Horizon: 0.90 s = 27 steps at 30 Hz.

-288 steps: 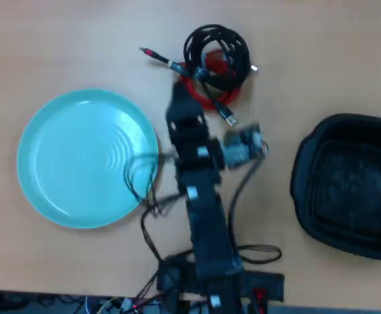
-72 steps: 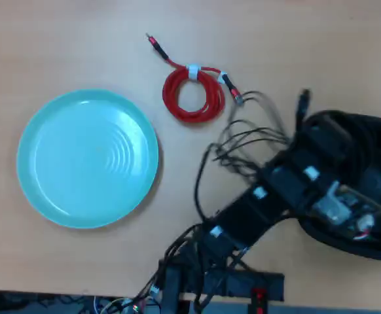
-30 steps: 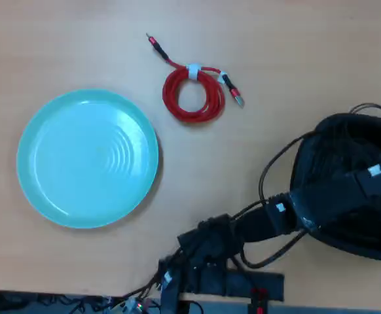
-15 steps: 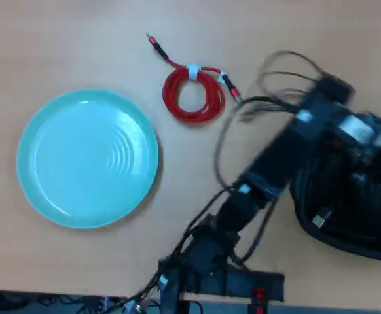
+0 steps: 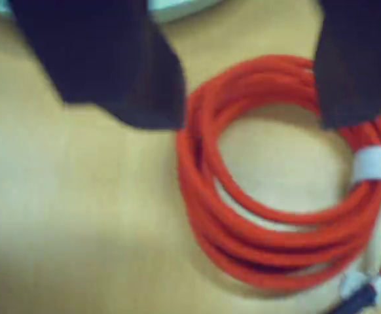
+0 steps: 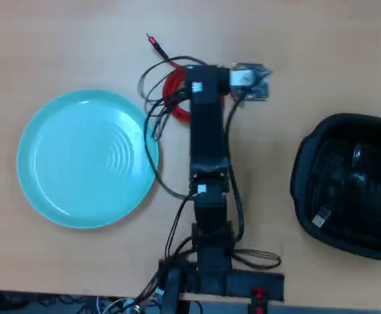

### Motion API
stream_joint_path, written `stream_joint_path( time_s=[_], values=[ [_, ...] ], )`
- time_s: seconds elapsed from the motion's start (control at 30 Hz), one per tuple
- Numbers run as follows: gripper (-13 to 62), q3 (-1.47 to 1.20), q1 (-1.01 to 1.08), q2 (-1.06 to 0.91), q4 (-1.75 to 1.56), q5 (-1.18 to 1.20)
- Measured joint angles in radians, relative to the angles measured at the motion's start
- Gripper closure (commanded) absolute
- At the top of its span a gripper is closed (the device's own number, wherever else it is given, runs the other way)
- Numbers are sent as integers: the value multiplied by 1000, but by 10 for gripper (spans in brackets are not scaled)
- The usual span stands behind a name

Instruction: Put a black charging cable in a black bowl and put a red charging cable in a green bowl

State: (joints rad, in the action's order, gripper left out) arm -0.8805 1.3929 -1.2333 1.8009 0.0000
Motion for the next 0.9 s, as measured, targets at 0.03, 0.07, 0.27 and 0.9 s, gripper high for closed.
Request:
stream_joint_path(
  time_s=[0.03, 0.07, 0.27, 0.9],
  values=[
    [283, -18, -23, 2, 0, 15],
    [272, -34, -40, 0, 0, 31],
    [177, -61, -115, 0, 0, 106],
    [149, -60, -147, 299, -38, 201]
  ],
)
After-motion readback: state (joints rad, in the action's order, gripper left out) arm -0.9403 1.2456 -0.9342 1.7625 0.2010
